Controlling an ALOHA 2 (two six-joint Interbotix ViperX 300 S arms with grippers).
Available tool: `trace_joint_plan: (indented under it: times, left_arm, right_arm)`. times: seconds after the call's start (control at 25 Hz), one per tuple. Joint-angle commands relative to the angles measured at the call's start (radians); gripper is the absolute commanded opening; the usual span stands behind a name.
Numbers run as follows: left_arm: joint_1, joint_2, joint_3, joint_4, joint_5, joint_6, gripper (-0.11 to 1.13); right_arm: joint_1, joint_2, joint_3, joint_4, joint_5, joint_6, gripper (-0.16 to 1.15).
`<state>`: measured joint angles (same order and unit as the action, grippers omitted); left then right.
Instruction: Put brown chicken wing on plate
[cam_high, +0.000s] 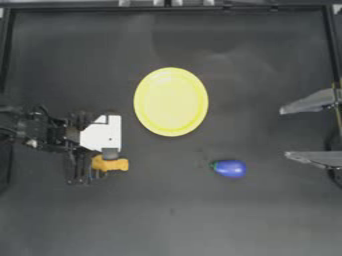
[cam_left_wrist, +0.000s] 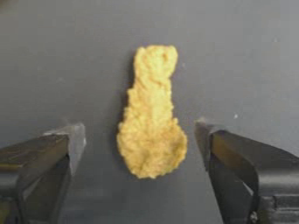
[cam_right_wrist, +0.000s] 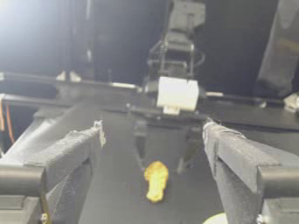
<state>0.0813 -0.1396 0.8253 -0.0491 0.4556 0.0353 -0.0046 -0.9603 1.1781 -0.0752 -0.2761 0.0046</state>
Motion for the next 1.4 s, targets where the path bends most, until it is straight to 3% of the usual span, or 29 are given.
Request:
trace_joint_plan:
  times: [0.04, 0.32, 0.44, 0.52, 0.64, 0.72, 1.04, 1.4]
  left_arm:
    - [-0.003, 0.023, -0.023, -0.003, -0.005, 0.0, 1.02]
    - [-0.002, 0.095, -0.041, -0.003, -0.003, -0.002, 1.01]
    - [-0.002, 0.107, -0.055, -0.014, 0.002, -0.002, 0.92]
    - [-0.002, 0.107, -0.064, -0.028, 0.008, 0.0, 0.74]
    - [-0.002, 0.104, -0.077, -0.029, 0.046, 0.002, 0.29]
    - [-0.009, 0.1, -0.086, -0.029, 0.066, 0.006, 0.14]
    - [-0.008, 0.021, -0.149, -0.015, 0.077, 0.031, 0.25]
    - [0.121, 0.003, -0.259, -0.014, 0.077, 0.192, 0.26]
  right_arm:
    - [0.0, 0.008, -0.009, 0.003, -0.005, 0.002, 0.98]
    - [0.0, 0.008, -0.008, 0.002, -0.006, 0.002, 0.98]
    - [-0.002, 0.008, -0.008, 0.003, -0.008, 0.002, 0.98]
    - [0.0, 0.008, -0.008, 0.003, -0.006, 0.002, 0.98]
    - [0.0, 0.008, -0.006, 0.002, -0.006, 0.002, 0.98]
    - [0.0, 0.008, -0.006, 0.003, -0.005, 0.002, 0.98]
    - [-0.002, 0.008, 0.0, 0.018, -0.005, 0.002, 0.98]
    - [-0.002, 0.008, 0.002, 0.017, -0.005, 0.0, 0.98]
